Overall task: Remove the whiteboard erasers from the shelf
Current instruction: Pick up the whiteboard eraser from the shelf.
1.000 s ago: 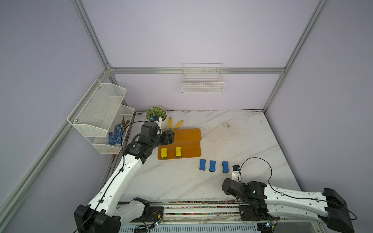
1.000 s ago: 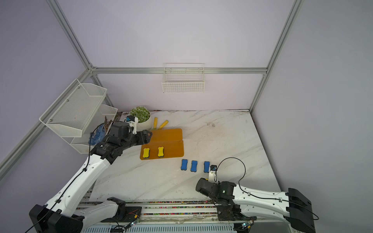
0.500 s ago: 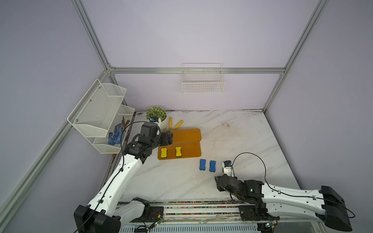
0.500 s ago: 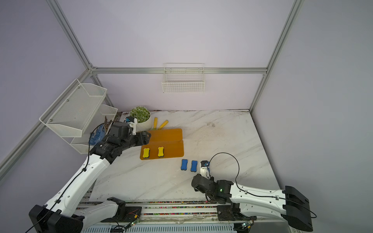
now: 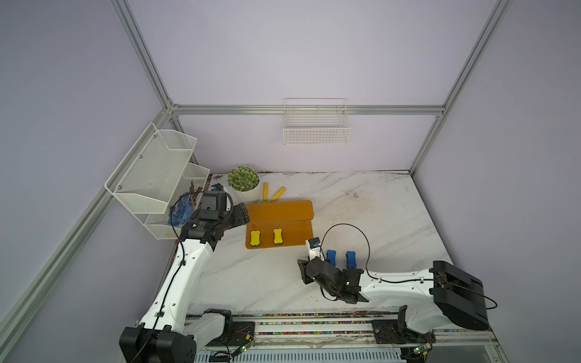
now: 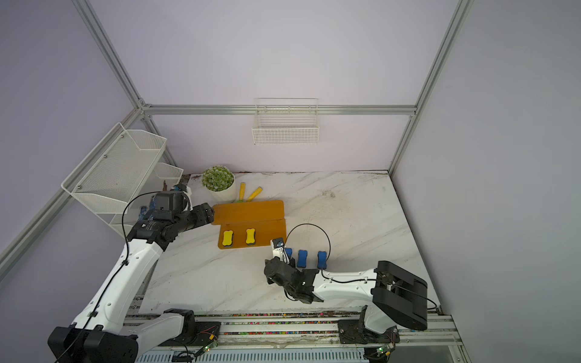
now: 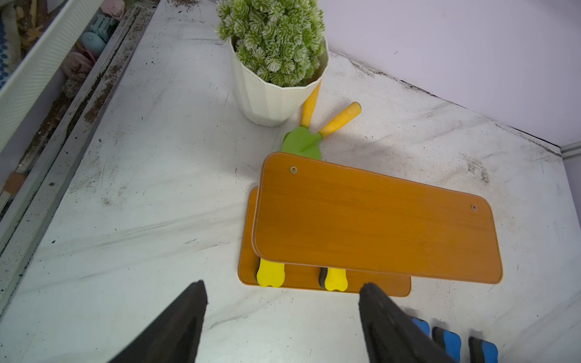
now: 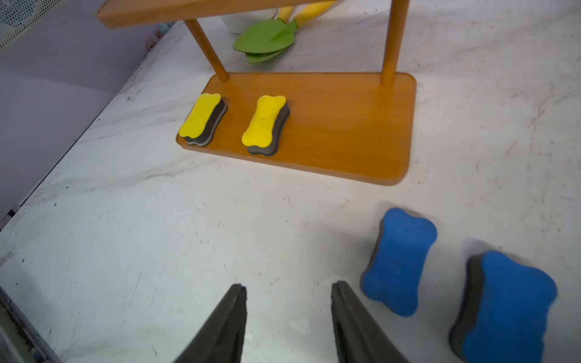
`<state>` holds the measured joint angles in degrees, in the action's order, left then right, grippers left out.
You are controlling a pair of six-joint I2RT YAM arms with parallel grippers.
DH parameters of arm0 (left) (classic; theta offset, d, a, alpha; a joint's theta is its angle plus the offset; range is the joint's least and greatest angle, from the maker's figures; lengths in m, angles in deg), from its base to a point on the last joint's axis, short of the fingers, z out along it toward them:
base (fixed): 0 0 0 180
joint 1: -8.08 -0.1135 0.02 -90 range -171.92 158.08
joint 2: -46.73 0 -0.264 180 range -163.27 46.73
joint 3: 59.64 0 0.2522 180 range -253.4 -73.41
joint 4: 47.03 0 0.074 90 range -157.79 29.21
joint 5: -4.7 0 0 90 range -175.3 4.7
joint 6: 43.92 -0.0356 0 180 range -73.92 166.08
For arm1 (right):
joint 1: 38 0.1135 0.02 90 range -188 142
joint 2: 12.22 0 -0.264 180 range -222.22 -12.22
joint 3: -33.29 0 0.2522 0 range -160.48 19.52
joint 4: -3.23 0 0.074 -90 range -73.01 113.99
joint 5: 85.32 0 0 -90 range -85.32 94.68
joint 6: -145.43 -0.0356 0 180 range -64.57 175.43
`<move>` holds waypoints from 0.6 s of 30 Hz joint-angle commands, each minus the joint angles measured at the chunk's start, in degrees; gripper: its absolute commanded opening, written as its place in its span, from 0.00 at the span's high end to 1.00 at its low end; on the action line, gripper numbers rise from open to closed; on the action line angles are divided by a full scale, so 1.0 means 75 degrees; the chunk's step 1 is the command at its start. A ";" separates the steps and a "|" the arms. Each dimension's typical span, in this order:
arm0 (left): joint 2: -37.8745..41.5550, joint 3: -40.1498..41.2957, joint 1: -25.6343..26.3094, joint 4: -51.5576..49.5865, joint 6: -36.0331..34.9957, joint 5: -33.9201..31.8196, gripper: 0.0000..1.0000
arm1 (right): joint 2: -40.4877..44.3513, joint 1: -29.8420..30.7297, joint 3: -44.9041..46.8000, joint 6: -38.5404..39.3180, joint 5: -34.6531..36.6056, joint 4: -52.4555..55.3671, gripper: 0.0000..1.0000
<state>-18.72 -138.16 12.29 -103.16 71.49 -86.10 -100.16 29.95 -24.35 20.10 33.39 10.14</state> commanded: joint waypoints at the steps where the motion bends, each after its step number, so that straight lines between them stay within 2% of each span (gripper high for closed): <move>1: -0.0062 0.0038 -0.0104 0.0306 0.0309 0.0239 0.20 | -0.0820 0.0002 -0.0698 0.0597 0.0200 -0.0891 0.51; 10: 0.0139 0.0639 -0.0104 0.0401 0.0415 0.0333 0.20 | -0.2612 -0.0384 -0.2049 0.0821 0.0100 -0.1406 0.49; 18: 0.0348 0.0831 -0.0104 0.0458 0.0197 0.0165 0.19 | -0.3788 -0.0414 -0.2943 0.0903 0.0858 -0.1617 0.48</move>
<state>-17.65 -131.47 11.83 -101.61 73.90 -84.46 -127.09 26.97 -44.07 25.76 36.40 0.46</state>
